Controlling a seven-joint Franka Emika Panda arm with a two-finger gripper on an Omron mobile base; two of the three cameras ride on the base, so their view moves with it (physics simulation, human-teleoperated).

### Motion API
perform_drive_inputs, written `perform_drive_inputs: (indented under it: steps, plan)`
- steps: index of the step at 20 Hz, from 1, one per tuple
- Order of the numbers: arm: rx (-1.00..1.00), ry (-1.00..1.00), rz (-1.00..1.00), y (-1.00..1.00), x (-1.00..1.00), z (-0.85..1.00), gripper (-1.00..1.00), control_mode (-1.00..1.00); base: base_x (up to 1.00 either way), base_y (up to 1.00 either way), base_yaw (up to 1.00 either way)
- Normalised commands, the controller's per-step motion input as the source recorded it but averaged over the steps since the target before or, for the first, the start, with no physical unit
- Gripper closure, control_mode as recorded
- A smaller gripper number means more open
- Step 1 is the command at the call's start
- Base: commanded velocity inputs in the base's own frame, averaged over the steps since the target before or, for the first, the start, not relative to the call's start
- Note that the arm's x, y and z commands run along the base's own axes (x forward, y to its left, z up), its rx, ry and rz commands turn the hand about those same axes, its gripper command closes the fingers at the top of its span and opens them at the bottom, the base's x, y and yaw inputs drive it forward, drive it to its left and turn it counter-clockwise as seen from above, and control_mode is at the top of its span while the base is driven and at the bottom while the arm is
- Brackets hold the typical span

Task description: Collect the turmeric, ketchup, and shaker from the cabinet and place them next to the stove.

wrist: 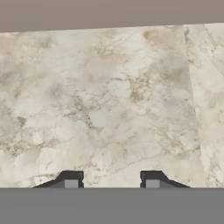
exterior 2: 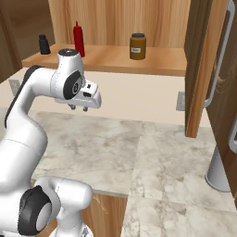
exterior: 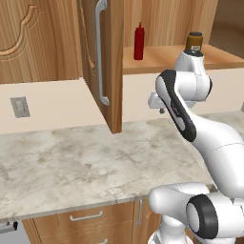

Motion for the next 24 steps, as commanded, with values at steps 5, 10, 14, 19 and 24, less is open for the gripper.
perform_drive_inputs:
  steps: [5,10,14,19,24]
  plan:
    - [0.00,-0.06,0.00,-0.04,-0.24,0.00,-1.00,-1.00,0.00,0.00,0.00]
    - [0.02,-0.29,0.00,-0.06,-0.29,0.37,-1.00,-1.00,0.00,0.00,0.00]
    - [0.00,-0.31,0.00,0.02,-0.10,0.77,-1.00,-1.00,0.00,0.00,0.00]
    - [0.02,-0.37,0.02,0.08,-0.01,0.59,-1.00,-1.00,0.00,0.00,0.00]
    - [0.05,-0.38,0.03,0.30,0.02,0.74,-1.00,-1.00,0.00,0.00,0.00]
